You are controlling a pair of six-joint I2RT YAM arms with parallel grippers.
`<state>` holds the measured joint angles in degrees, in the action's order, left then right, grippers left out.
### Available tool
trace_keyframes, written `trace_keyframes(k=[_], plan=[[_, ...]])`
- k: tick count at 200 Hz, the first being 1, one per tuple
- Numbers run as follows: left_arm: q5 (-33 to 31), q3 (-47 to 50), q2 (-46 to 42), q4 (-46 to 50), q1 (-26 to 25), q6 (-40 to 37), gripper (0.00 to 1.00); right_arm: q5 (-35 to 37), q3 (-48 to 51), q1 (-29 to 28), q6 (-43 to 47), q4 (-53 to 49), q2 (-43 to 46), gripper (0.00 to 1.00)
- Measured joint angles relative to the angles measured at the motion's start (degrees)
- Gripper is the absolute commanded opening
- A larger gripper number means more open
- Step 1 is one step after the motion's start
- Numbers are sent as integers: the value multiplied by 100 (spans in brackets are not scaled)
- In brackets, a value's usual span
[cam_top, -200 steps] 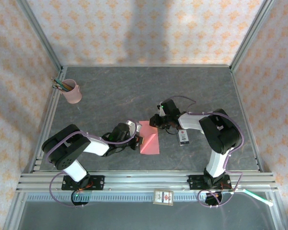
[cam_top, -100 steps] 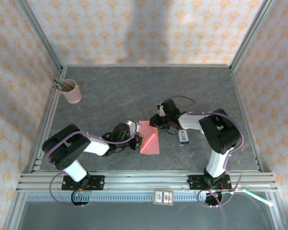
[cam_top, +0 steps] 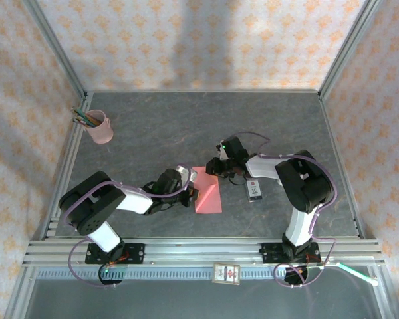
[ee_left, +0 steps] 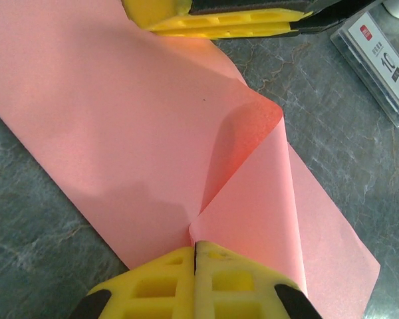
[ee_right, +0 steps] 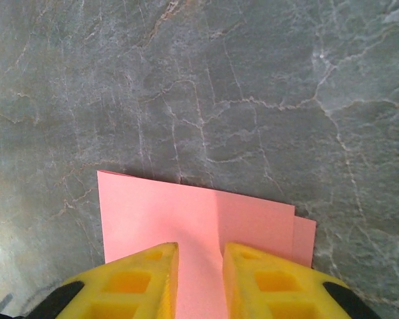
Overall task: Fold a paper plane with a square sheet of paper (pick it up from the middle)
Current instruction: Fold the triangle a second time at the center of the table.
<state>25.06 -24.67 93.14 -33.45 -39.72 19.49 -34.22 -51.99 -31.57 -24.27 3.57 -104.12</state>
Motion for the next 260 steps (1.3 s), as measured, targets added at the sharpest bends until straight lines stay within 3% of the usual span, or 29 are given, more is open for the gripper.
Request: trace_keyframes(k=[78, 154, 260], plan=[[-44, -48, 11, 79, -2, 42, 0, 201, -116, 13, 96, -595, 317, 28], [-199, -120, 11, 214, -68, 157, 0, -122, 1189, -127, -608, -160, 1755, 20], [-323, -208, 50, 284, -107, 166, 0, -439, 1392, -664, -1471, 601, 1399, 18]])
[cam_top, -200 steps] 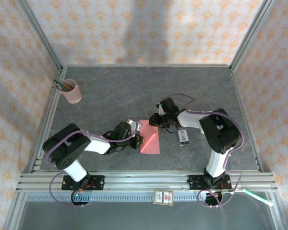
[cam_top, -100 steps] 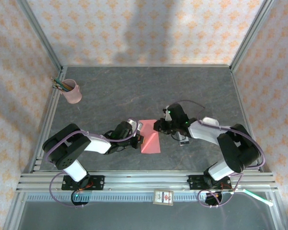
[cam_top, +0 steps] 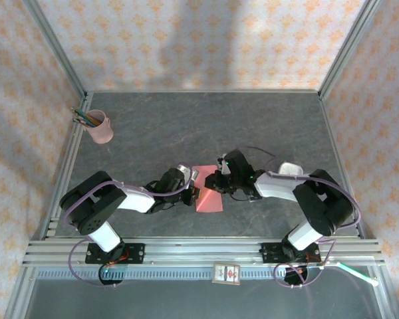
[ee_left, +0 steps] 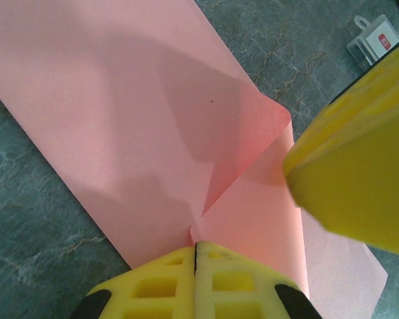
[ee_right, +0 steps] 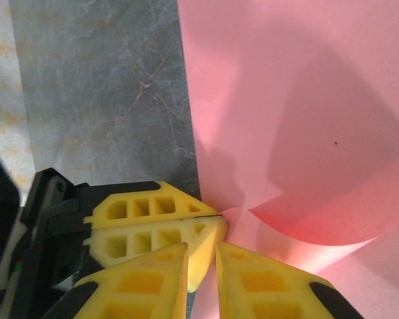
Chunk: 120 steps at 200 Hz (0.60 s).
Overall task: Fold a paper plane with a square sheet of paper (pick it up from the middle)
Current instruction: Fold the triangle a second time at the center of the table.
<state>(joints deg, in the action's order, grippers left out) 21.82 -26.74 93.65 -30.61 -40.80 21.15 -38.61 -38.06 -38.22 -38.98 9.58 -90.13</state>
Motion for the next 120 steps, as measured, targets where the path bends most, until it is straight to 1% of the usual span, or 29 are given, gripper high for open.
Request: trace_keyframes(k=[30, 120], plan=[[-11, -42, 13, 44, 0, -2, 0, 28, -13, -2, -24, 31, -210, 17], [-85, -162, 111, 79, -11, -17, 0, 487, -13, -4, 92, -271, -321, 17]])
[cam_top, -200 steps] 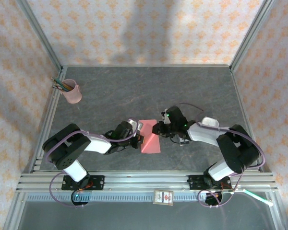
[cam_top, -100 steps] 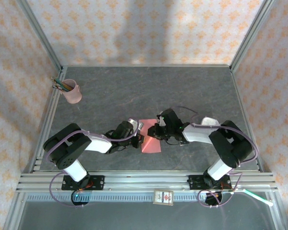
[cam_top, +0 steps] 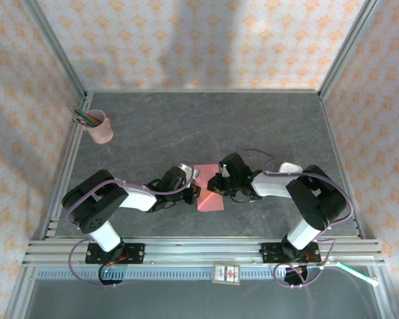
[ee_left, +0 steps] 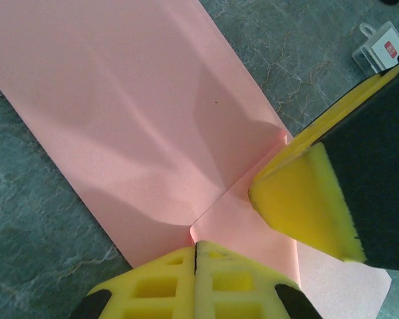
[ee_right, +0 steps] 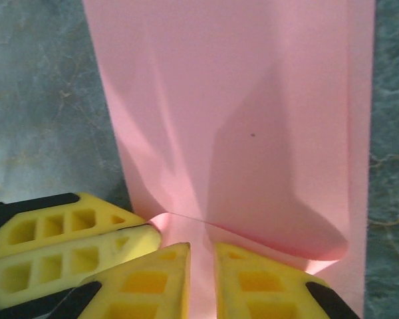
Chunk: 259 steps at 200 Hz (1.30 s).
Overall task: Fold a paper plane with a square sheet of paper (pick it up from the middle)
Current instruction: Fold the triangle a second time at the center of the table.
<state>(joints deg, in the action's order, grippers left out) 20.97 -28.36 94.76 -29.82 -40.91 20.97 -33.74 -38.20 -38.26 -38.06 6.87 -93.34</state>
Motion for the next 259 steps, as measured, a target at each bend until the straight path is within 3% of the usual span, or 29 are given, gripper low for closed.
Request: trace_keyframes(k=[147, 259], plan=[[-83, -11, 11, 0, -37, 0, 0, -42, -155, -85, 245, -184, 411, 21], [-210, -74, 44, 24, -74, -74, 0, 7, -144, 114, 490, -170, -90, 19]])
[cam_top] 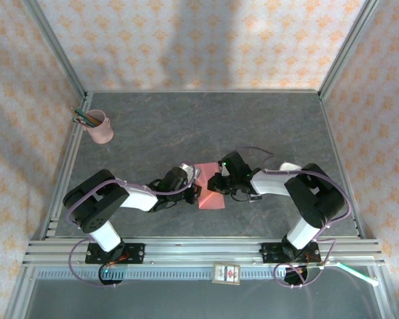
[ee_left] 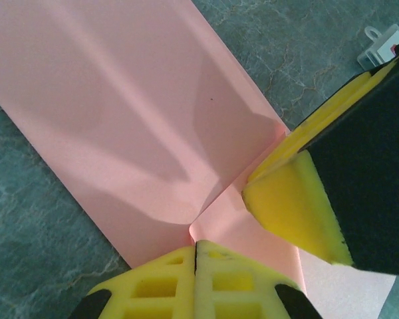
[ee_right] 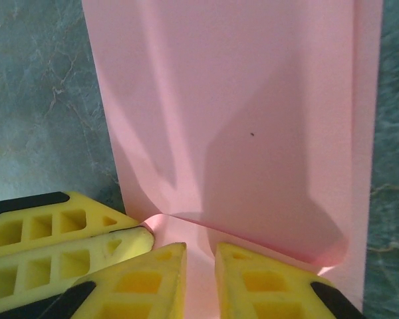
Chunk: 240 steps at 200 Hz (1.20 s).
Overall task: Fold a paper plane with a square sheet of paper (pick it up from the middle)
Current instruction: Fold the triangle a second time at the center of the table.
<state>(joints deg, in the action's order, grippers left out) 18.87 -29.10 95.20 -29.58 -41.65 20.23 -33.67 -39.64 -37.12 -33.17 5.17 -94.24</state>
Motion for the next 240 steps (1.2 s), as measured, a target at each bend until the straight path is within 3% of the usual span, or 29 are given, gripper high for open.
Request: trace_keyframes(k=[80, 124, 240], plan=[[-138, -83, 79, 0, 0, -109, 0, 203, 0, 356, 127, -345, 348, 20], [-138, -87, 83, 0, 0, -122, 0, 127, -17, 168, 127, -245, 568, 21], [-197, -116, 96, 20, 0, -125, 0, 70, -348, 142, 393, -214, -219, 19]])
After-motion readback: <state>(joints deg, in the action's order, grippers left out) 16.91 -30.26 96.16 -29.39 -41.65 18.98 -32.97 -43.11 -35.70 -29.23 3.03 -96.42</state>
